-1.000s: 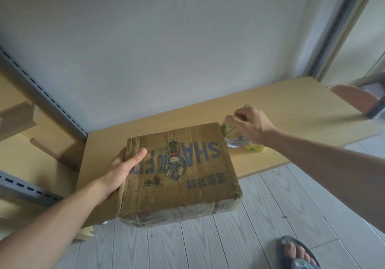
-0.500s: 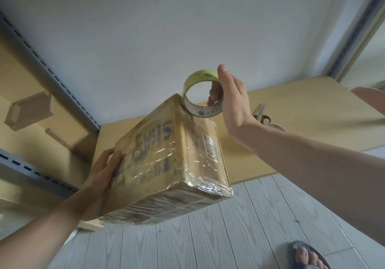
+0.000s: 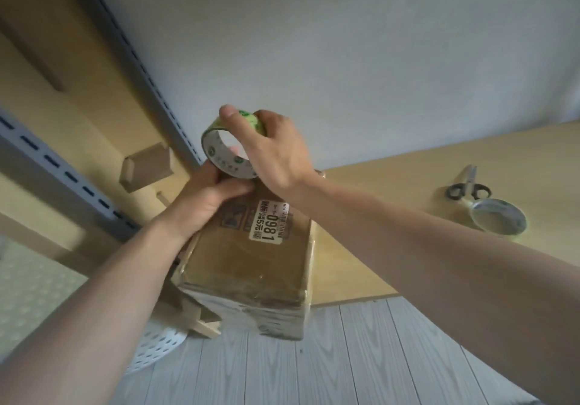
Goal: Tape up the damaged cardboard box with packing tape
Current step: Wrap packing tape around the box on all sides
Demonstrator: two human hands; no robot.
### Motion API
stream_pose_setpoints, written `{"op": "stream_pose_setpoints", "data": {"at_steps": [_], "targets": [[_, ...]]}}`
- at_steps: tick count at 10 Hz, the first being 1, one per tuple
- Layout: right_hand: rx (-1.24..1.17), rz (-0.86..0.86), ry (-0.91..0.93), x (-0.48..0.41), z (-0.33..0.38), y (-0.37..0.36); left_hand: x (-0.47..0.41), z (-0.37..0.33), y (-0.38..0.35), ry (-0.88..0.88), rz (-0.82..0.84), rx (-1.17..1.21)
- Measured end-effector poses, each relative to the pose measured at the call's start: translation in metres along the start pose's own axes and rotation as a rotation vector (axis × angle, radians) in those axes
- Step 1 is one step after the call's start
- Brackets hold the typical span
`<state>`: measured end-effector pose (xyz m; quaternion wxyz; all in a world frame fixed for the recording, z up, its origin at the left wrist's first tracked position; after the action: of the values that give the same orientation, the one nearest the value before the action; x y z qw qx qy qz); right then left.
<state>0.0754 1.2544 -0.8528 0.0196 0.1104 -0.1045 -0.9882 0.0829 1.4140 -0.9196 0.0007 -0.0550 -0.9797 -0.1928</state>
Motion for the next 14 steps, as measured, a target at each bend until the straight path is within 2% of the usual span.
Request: {"op": "stream_pose_setpoints", "data": {"at_steps": [1,2,3,5,6,7,8,10,11,13,14], "targets": [[0.005,0.156,-0.083,-0.007,-0.006,-0.012,0.025,-0.021,-0.016,-0.094,0.117,0.081],[0.04,0.197,-0.118,-0.017,-0.007,0.0,0.021,-0.019,-0.014,-0.113,0.105,0.026],[0.093,0.163,-0.136,-0.026,-0.002,0.025,0.02,-0.022,-0.009,-0.08,0.064,-0.001],[0.495,0.064,-0.15,-0.025,0.002,0.1,0.022,-0.019,-0.005,-0.046,0.028,-0.037],[0.596,0.093,-0.246,-0.011,-0.024,0.137,0.02,-0.021,-0.006,-0.053,0.039,-0.035],[0.551,0.149,-0.339,0.007,-0.063,0.149,0.017,-0.019,-0.008,-0.066,0.102,-0.075],[0.539,0.132,-0.346,0.014,-0.081,0.145,0.016,-0.016,-0.006,-0.053,0.101,-0.05],[0.457,0.16,-0.369,0.038,-0.129,0.104,0.011,-0.011,-0.002,-0.042,0.03,-0.124],[0.34,0.139,-0.373,0.043,-0.144,0.087,0.005,-0.004,0.003,0.027,-0.025,-0.152],[0.211,0.135,-0.384,0.04,-0.153,0.091,0.008,0.01,0.006,0.112,0.001,-0.055],[0.075,0.136,-0.378,0.048,-0.158,0.093,0.011,0.007,0.009,0.154,-0.105,-0.029]]}}
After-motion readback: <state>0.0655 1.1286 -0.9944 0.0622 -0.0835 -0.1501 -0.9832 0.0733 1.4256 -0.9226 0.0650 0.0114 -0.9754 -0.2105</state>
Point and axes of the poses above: each hand's wrist, its own x-axis away from the middle knuckle, its own y-axis out of the back of the hand, z = x × y, the point moved 7 cm from there along -x, towards the middle knuckle, and after that the axes turned 3 degrees about -y, right-handed, at the moved point
